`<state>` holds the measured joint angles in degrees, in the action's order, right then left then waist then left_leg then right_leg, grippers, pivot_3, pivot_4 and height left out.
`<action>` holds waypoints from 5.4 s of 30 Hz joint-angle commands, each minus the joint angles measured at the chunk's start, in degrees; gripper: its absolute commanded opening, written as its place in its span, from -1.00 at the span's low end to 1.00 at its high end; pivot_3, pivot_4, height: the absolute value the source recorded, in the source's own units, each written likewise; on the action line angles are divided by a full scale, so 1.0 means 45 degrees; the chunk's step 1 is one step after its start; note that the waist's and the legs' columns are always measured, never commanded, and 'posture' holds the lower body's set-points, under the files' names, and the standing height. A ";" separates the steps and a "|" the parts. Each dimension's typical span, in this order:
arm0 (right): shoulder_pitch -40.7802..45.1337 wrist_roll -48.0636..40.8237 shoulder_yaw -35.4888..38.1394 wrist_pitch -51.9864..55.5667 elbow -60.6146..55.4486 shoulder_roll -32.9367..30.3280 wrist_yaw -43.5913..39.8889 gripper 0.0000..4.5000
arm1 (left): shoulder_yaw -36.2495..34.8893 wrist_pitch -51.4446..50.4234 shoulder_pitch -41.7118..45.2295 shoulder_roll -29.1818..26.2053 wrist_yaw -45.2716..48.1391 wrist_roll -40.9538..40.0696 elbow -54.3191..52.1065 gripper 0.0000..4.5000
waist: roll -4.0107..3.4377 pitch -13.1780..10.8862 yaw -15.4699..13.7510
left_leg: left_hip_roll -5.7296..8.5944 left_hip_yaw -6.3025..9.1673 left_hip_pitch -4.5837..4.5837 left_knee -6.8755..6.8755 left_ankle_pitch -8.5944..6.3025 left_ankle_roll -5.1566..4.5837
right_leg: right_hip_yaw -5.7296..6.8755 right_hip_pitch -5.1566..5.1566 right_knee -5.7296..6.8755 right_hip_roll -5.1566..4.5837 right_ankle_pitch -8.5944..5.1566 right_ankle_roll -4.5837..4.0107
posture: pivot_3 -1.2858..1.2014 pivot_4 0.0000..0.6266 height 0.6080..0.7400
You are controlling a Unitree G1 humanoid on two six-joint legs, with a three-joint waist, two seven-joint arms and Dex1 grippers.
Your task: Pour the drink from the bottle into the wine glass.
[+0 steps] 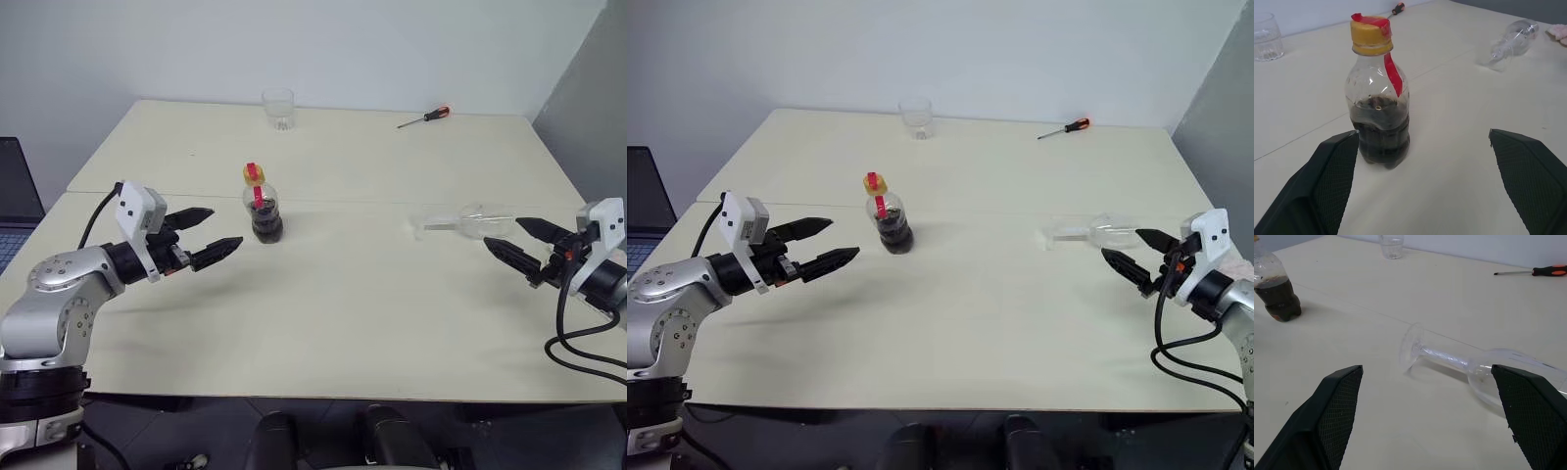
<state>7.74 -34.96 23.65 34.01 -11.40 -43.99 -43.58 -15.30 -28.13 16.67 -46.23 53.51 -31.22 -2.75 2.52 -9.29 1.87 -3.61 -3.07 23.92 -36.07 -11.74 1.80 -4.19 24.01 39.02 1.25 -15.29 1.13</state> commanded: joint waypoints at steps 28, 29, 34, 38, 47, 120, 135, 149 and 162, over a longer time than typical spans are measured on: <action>0.1397 -0.0377 -0.1425 0.0282 -0.1747 0.1059 0.0807 1.00 | 0.0396 0.3207 0.1161 0.2460 -0.3307 0.2539 0.3055 0.99 | -0.0002 0.0002 -0.0028 | 0.0004 0.0006 0.0000 -0.0009 0.0000 0.0000 | 0.0004 -0.0006 0.0006 0.0001 0.0006 0.0007 | 0.03 -0.52 1.00; 0.1600 -0.0388 -0.1605 0.0333 -0.1822 0.1102 0.0789 1.00 | 0.0564 0.3456 0.1288 0.2824 -0.3231 0.2558 0.3277 0.99 | -0.0001 0.0002 -0.0036 | 0.0007 0.0004 -0.0001 -0.0010 0.0000 0.0000 | 0.0002 -0.0012 0.0006 0.0000 0.0006 0.0007 | 0.03 -0.52 1.00; 0.2233 -0.0940 -0.2158 0.0890 -0.2684 0.1236 0.0854 1.00 | 0.1361 0.4790 0.1704 0.3675 -0.3442 0.3569 0.4265 0.99 | 0.0002 0.0001 -0.0043 | 0.0010 0.0004 0.0016 -0.0011 0.0000 0.0000 | 0.0004 -0.0007 -0.0002 -0.0007 0.0009 0.0003 | 0.03 -0.52 1.00; 0.2386 -0.1061 -0.2898 0.1181 -0.3436 0.1531 0.1036 1.00 | 0.1563 0.5295 0.1720 0.4006 -0.3369 0.3705 0.4859 0.99 | 0.0001 0.0002 0.0003 | 0.0002 0.0013 0.0007 -0.0005 0.0000 0.0000 | 0.0006 -0.0006 0.0006 0.0001 0.0009 0.0003 | 0.03 -0.52 1.00; 0.2699 -0.0842 -0.3966 0.1118 -0.3505 0.2283 0.1402 1.00 | 0.1656 0.6851 0.3108 0.5012 -0.4098 0.4189 0.6692 0.99 | 0.0005 0.0003 -0.0076 | 0.0011 0.0020 0.0018 -0.0022 0.0001 0.0000 | 0.0016 -0.0012 0.0006 -0.0001 0.0010 0.0010 | 0.03 -0.52 1.00; 0.6671 -0.1031 -0.5369 0.7368 -0.4981 0.6038 0.7303 1.00 | 0.5823 0.3401 0.2086 0.7239 -0.3389 0.5288 0.0710 -0.31 | -0.0001 0.0006 -0.0001 | 0.0009 0.0095 0.0088 -0.0040 0.0004 0.0000 | 0.0048 0.0018 0.0006 0.0013 0.0039 -0.0034 | 0.03 -0.52 1.00; 0.6682 -0.0495 -0.5563 0.7356 -0.4680 0.6327 0.7507 1.00 | 0.5836 0.4162 0.2177 0.7273 -0.3548 0.5577 0.0735 -0.31 | -0.0001 0.0005 0.0004 | 0.0007 0.0103 0.0091 -0.0040 0.0004 0.0000 | 0.0055 0.0021 0.0004 0.0013 0.0035 -0.0029 | 0.03 -0.52 1.00; 0.6550 -0.0448 -0.5667 0.6934 -0.4528 0.6397 0.7141 0.59 | 0.5773 0.4152 0.2174 0.7252 -0.3618 0.5553 0.0616 -0.41 | -0.0002 0.0005 0.0004 | 0.0008 0.0107 0.0093 -0.0039 0.0003 -0.0001 | 0.0056 0.0021 0.0002 0.0013 0.0031 -0.0022 | 0.03 -0.52 1.00; 0.6542 -0.0345 -0.5773 0.6866 -0.4471 0.6433 0.7017 0.00 | 0.5733 0.4165 0.2213 0.7248 -0.3723 0.5551 0.0587 -0.42 | -0.0002 0.0005 0.0005 | 0.0008 0.0116 0.0095 -0.0039 0.0003 -0.0001 | 0.0057 0.0021 0.0000 0.0013 0.0014 0.0007 | 0.03 -0.52 1.00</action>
<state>36.77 -36.95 -2.41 66.54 -31.00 -15.06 -11.38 11.00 -10.78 25.11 -13.80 36.98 -5.89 2.59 2.51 -9.27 1.89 -3.58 -2.55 24.34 -36.25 -11.72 1.79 -3.93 24.11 39.02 1.31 -15.23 1.17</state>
